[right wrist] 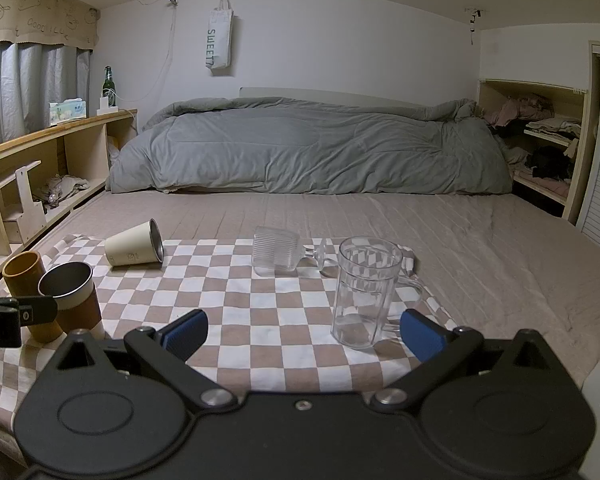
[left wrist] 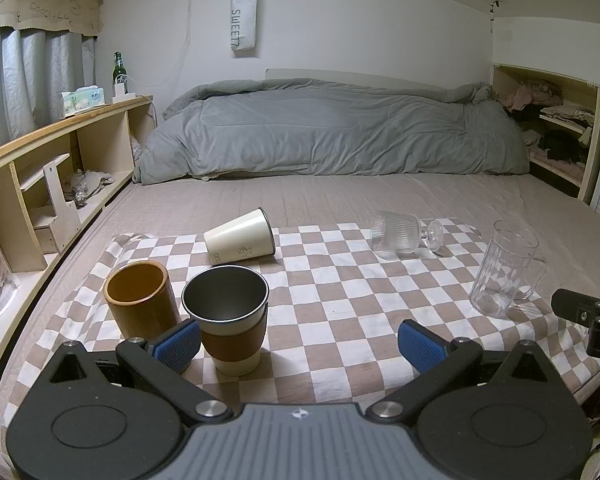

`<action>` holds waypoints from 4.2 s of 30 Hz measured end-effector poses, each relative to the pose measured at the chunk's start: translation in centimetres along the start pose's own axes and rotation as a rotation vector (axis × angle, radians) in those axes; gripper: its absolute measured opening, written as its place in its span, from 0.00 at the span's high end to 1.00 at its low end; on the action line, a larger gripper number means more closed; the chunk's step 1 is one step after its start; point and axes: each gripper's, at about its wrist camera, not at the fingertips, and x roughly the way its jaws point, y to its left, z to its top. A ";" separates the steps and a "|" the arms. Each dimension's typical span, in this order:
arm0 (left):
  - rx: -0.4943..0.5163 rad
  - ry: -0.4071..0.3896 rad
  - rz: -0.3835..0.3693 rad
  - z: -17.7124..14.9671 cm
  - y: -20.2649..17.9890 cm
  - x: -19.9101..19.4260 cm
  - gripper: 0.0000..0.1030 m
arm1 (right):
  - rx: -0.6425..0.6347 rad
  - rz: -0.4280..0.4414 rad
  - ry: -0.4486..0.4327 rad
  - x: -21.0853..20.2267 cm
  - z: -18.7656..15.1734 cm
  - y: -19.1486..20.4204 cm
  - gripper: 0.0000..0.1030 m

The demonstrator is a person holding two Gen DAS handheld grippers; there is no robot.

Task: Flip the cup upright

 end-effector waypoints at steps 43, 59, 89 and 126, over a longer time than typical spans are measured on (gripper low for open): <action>0.003 0.001 0.002 0.0 0.0 0.0 0.00 | 0.001 0.000 0.001 -0.1 0.0 0.0 0.00; 0.003 0.001 0.002 0.0 0.0 0.0 0.00 | 0.002 0.000 0.001 -0.1 0.0 0.0 0.00; -0.023 -0.021 -0.010 0.6 1.4 2.2 0.00 | -0.504 0.124 -0.010 13.3 4.5 4.9 0.00; -0.114 0.030 -0.081 1.0 5.8 4.9 0.00 | -1.588 -0.148 0.161 33.9 -2.7 14.1 0.31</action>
